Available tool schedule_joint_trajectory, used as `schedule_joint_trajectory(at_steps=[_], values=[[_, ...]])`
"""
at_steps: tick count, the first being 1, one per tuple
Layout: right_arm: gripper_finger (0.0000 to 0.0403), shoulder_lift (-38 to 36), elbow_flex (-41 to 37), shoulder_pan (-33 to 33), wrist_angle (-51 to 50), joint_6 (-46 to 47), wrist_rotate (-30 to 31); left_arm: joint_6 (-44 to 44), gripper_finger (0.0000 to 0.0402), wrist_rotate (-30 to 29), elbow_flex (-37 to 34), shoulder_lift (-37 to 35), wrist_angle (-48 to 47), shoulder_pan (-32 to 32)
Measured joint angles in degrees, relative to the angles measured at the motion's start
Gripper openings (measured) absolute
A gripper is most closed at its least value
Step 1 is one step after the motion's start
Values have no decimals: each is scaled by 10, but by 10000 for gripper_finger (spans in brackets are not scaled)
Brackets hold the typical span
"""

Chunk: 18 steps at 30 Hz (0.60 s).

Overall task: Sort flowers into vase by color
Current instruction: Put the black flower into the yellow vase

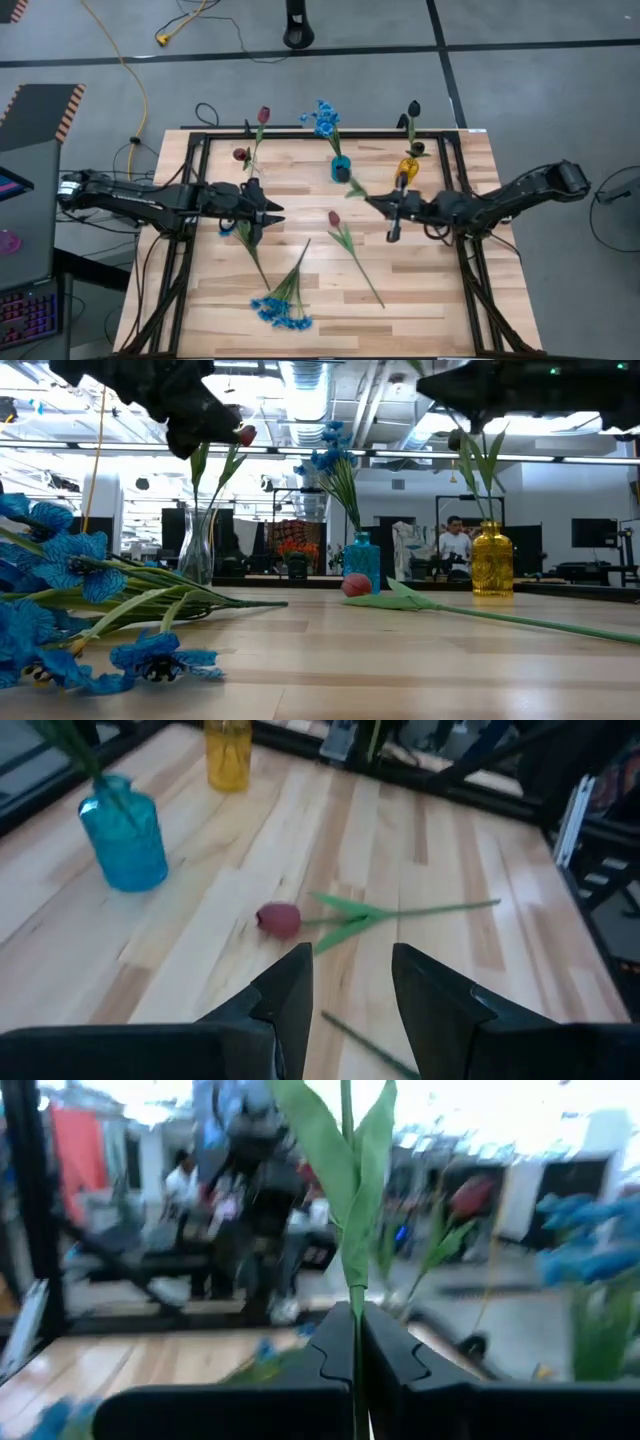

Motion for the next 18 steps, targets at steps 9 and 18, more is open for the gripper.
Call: schedule_joint_trajectory(at_steps=[9,18], values=[[33,-64,-28,14,48,-112,93,-1,126,-2,-4,4,30,0],[33,-204,-27,21,12,-219,144,0,126,-2,-4,5,36,0]])
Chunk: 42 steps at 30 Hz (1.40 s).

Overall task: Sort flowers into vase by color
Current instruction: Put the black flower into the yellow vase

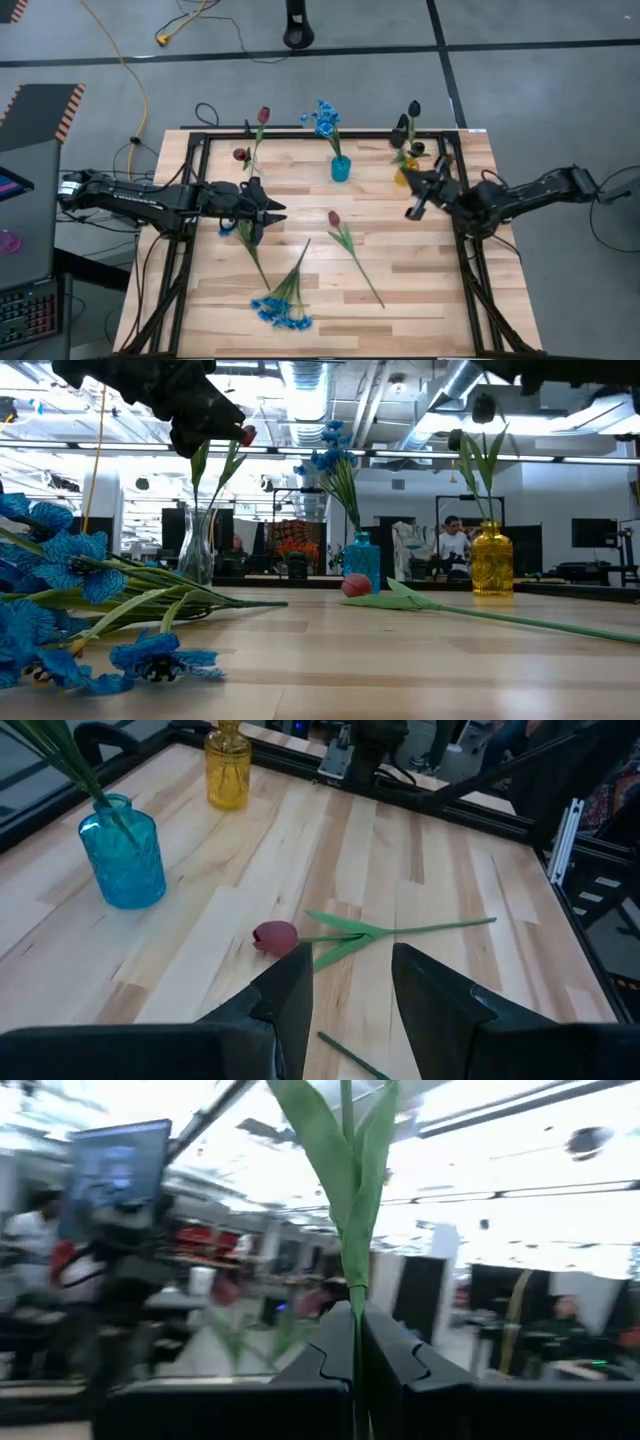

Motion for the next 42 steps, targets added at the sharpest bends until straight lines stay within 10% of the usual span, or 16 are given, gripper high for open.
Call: schedule_joint_trajectory(at_steps=[22,42], values=[[33,-198,-8,-37,-24,-227,-16,2,126,-9,0,0,3,0],[31,-213,-156,-335,131,23,-217,1,126,-63,0,0,33,0]])
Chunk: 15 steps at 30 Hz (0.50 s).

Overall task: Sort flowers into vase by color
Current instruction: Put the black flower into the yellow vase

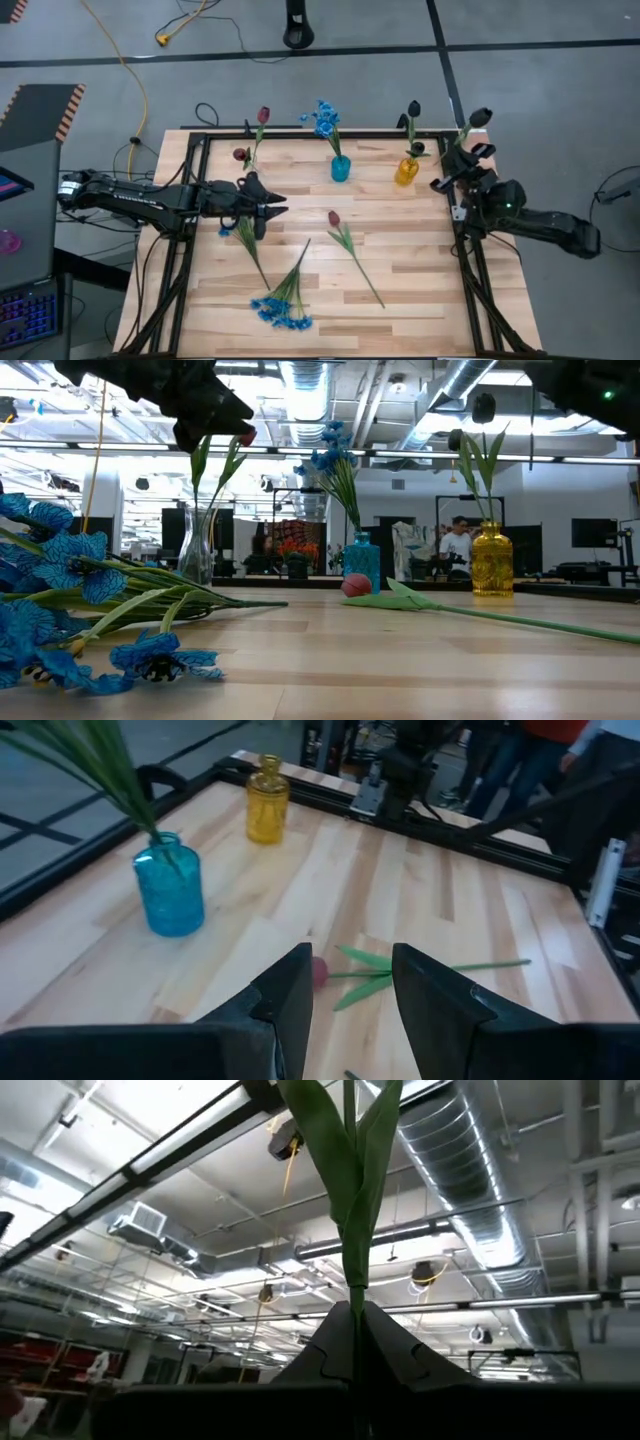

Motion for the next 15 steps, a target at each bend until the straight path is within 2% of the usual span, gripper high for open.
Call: schedule_joint_trajectory(at_steps=[2,9,15], values=[[30,0,-3,-23,-15,29,-16,-1,126,-10,0,0,0,0],[31,49,-3,-89,-31,94,-17,-12,126,-20,0,0,0,0],[31,109,-3,-143,24,139,-16,-17,126,-20,0,0,0,0]])
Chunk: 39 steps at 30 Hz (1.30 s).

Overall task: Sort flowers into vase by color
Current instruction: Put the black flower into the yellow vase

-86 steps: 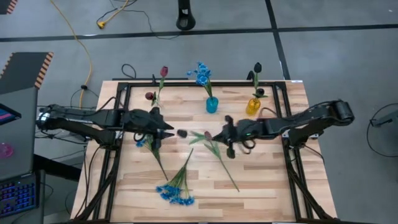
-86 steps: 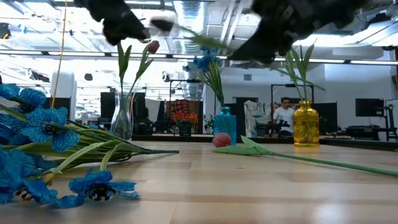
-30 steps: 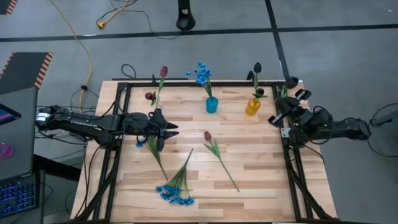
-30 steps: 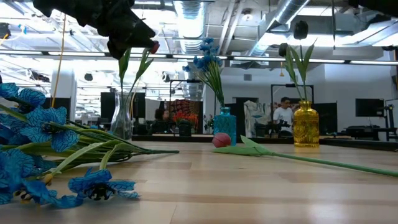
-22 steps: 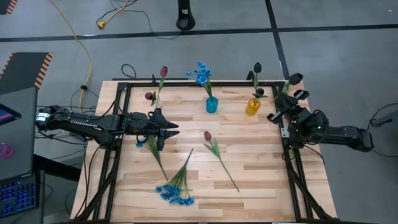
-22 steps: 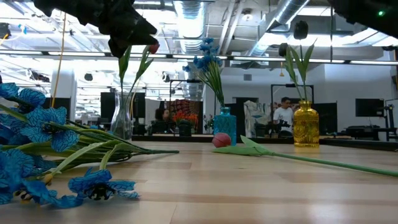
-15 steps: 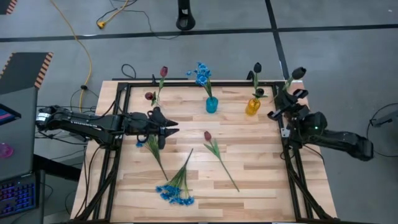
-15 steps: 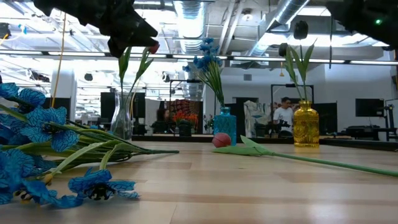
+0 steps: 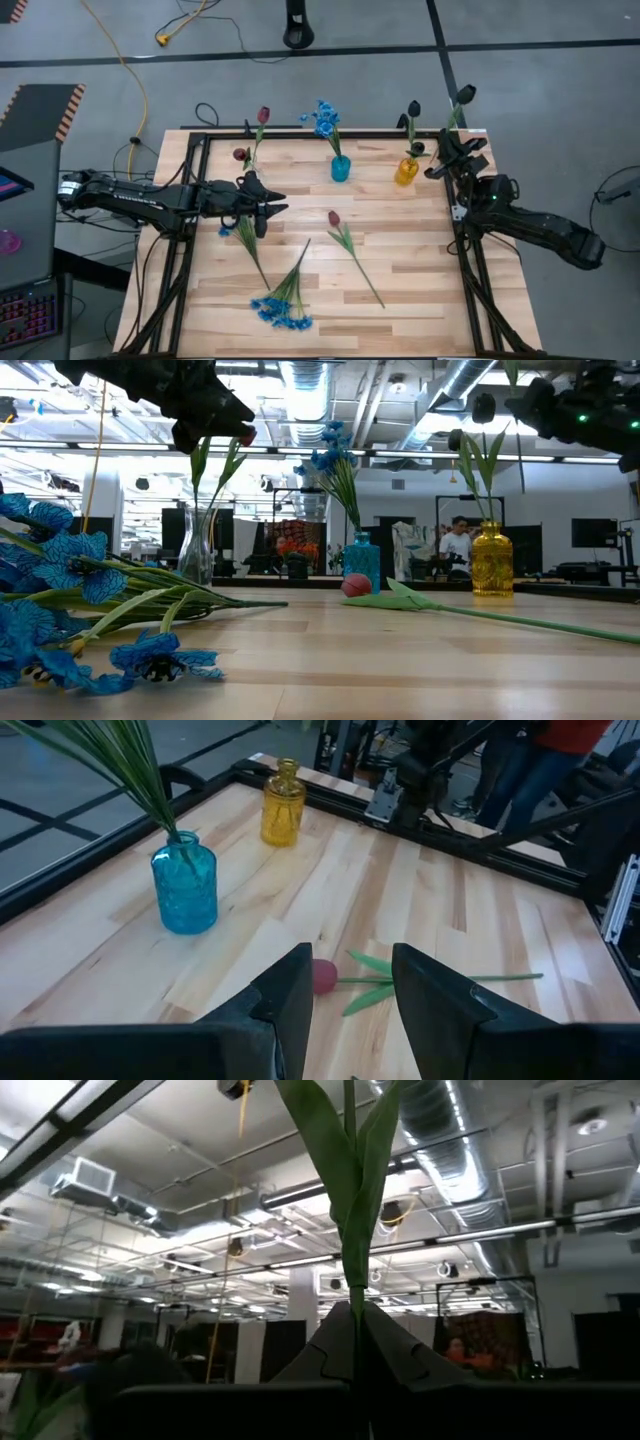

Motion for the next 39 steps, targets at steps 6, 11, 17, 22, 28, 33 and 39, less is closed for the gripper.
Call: schedule_joint_trajectory(at_steps=[6,11,17,22,28,33,39], values=[[30,62,0,-37,79,55,0,1,126,-23,0,0,0,0],[31,125,1,-44,119,78,-1,4,126,-28,0,0,0,0],[30,198,12,-44,164,78,-1,6,126,-28,0,0,0,0],[30,235,12,-44,212,77,1,5,126,-28,0,0,0,0],[31,277,12,-44,216,86,2,6,126,-28,0,0,0,0],[30,312,27,-44,216,92,3,6,126,-28,0,0,0,0],[31,355,53,-44,216,78,7,3,126,-27,0,0,0,0]])
